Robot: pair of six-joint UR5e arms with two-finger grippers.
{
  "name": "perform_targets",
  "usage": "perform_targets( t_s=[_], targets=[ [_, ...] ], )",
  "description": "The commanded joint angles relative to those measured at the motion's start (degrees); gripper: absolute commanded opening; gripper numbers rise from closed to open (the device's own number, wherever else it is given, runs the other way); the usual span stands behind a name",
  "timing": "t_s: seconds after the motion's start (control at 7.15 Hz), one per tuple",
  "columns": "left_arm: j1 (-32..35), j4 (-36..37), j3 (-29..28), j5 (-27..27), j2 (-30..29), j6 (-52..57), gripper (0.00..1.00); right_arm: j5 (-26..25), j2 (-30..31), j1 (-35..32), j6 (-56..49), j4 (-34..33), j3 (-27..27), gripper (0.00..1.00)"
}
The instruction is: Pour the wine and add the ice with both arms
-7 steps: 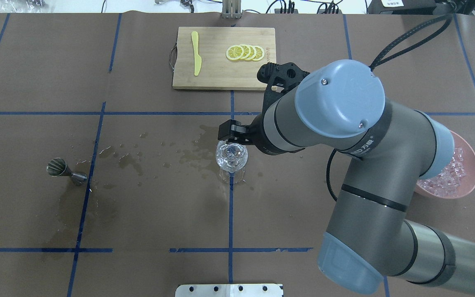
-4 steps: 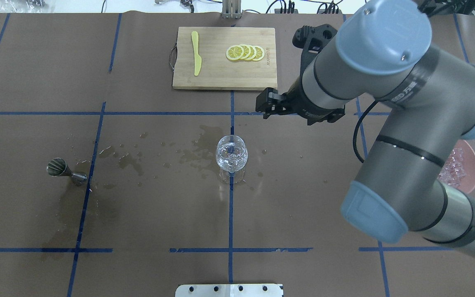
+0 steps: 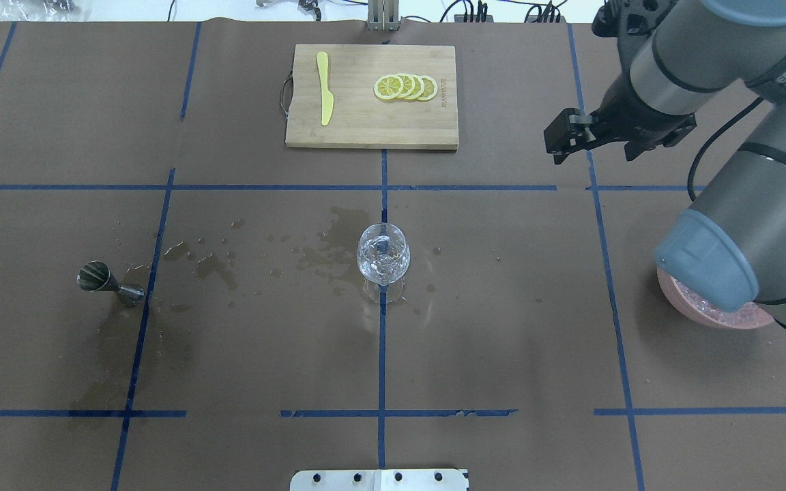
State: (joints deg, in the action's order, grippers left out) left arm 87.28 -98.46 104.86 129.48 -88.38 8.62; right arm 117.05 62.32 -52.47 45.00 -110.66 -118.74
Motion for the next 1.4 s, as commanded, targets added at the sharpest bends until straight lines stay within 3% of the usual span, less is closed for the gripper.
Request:
perform_targets(
  t_s=[0.0, 0.28, 0.56, 0.84, 1.26],
  targets=[
    [2.71, 3.24, -4.13, 6.29, 0.75, -0.79, 1.0, 1.51, 6.99, -6.56, -14.27, 0.01, 0.17, 1.0],
    [2.72, 5.99, -4.67, 6.4, 1.01, -1.24, 1.0, 6.67, 12.54, -14.98, -29.28, 0.44, 3.4, 1.0],
    [2.81, 5.91, -5.29, 6.49, 0.93, -12.62, 1.0, 8.19, 14.93, -22.38, -43.09, 0.53, 10.07, 1.0],
    [2.9, 5.99, -5.37, 6.49, 1.01, -13.36, 1.0, 9.68, 16.77, -26.96, -47.71, 0.62, 14.48, 1.0],
    [2.9, 5.73, -4.85, 6.4, 3.64, -12.93, 1.0, 11.01, 21.78, -30.4, -54.93, 0.71, 14.93, 1.0]
  ],
)
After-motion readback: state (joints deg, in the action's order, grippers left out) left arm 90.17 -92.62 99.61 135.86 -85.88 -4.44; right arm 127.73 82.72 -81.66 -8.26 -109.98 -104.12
